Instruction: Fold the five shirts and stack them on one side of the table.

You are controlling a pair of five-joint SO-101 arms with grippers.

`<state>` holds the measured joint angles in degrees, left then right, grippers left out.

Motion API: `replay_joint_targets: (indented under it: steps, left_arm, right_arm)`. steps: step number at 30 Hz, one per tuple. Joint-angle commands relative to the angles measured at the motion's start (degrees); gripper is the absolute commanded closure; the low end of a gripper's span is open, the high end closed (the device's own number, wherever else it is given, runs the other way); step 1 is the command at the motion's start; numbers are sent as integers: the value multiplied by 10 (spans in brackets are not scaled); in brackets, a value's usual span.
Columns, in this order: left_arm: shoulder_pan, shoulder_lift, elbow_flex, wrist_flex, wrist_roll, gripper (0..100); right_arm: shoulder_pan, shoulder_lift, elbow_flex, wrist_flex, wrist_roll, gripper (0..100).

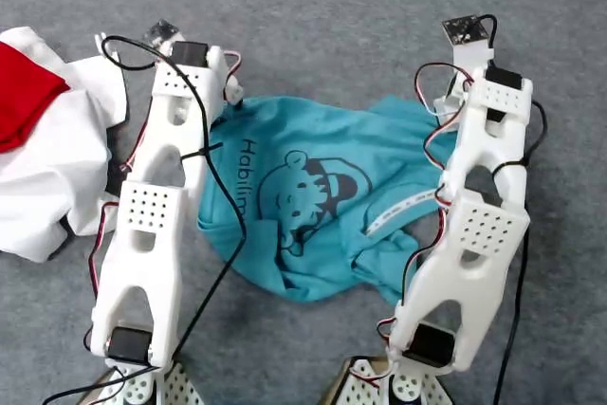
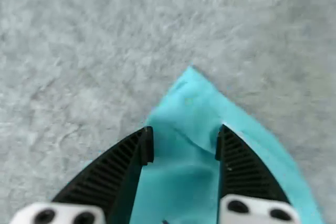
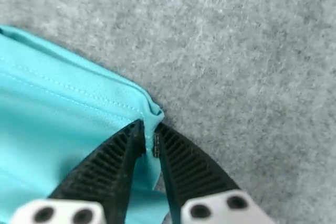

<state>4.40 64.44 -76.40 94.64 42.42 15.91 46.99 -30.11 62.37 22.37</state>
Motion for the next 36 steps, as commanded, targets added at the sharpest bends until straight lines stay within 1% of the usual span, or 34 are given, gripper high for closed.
replay_joint_targets:
  steps: [1, 3, 5, 9, 11, 14, 18, 22, 24, 31, 36]
  left_arm:
    - [-3, -12, -81, 16, 0, 784]
    - [-3, -10, -99, 3, 1, 784]
    - [-2, -10, -92, -25, 2, 786]
    - [-2, -1, -21, -98, 42, 790]
    - [-2, 6, 16, -113, 53, 790]
    - [-3, 25, 46, -116, 72, 790]
    - [-11, 33, 48, -113, 88, 795]
    - [-11, 33, 48, -113, 88, 882]
    - [-11, 33, 48, -113, 88, 911]
    - [-11, 33, 48, -118, 87, 964]
    - [-12, 33, 48, -118, 87, 981]
  right_arm:
    - [-1, -3, -27, 4, 4, 995]
    - [-1, -3, -27, 4, 4, 995]
    - [-1, -3, -27, 4, 4, 995]
    - [-1, -3, -27, 4, 4, 995]
    - [-1, -3, -27, 4, 4, 995]
    - [-1, -3, -27, 4, 4, 995]
    - [-1, -3, -27, 4, 4, 995]
    - [-1, -3, -27, 4, 4, 995]
    - [-1, -3, -27, 4, 4, 995]
    - [-1, -3, -27, 4, 4, 995]
    - [-1, -3, -27, 4, 4, 995]
